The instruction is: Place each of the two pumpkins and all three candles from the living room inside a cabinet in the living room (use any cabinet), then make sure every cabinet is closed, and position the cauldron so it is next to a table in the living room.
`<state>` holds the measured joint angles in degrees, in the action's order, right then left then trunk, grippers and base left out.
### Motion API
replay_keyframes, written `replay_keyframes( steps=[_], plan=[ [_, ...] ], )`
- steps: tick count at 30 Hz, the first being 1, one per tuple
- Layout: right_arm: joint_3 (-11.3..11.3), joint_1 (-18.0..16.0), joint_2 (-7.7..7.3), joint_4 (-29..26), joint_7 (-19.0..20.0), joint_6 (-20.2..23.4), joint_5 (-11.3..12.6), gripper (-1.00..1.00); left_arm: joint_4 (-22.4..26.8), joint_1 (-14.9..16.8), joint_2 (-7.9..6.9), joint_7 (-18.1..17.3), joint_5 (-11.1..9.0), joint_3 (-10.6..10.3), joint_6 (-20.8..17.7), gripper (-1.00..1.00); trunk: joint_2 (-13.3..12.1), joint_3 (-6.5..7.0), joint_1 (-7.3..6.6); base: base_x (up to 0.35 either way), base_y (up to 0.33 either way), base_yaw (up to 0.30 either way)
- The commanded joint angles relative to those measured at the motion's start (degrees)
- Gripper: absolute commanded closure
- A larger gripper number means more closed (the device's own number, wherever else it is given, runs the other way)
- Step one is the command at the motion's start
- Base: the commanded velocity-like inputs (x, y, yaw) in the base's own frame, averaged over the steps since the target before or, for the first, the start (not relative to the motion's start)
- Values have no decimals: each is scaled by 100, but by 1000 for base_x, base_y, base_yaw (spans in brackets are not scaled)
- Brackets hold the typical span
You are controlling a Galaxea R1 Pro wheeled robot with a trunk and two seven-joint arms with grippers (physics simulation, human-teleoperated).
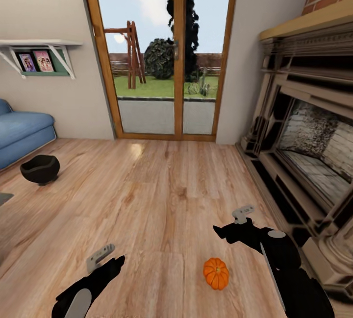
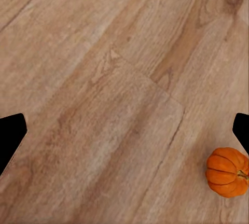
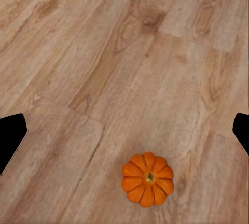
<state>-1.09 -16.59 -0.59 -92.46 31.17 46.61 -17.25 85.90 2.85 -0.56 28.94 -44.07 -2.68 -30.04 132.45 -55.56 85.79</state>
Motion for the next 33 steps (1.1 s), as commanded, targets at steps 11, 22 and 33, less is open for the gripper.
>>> replay_keyframes(
  steps=[11,22,33],
  plan=[
    [-11,-3,-1,-9,56,15,-59,-100,5,5,-5,59,-55,-15,-2,-100,2,-5,-1,65,44,300],
    [-14,-3,-25,-9,56,15,-53,-100,5,5,-5,59,-49,-22,-2,-100,2,-5,-1,242,177,300],
    [-14,-3,-28,-9,58,15,-52,-100,3,5,3,59,-36,-22,0,-100,2,-5,-1,262,187,300]
  ],
)
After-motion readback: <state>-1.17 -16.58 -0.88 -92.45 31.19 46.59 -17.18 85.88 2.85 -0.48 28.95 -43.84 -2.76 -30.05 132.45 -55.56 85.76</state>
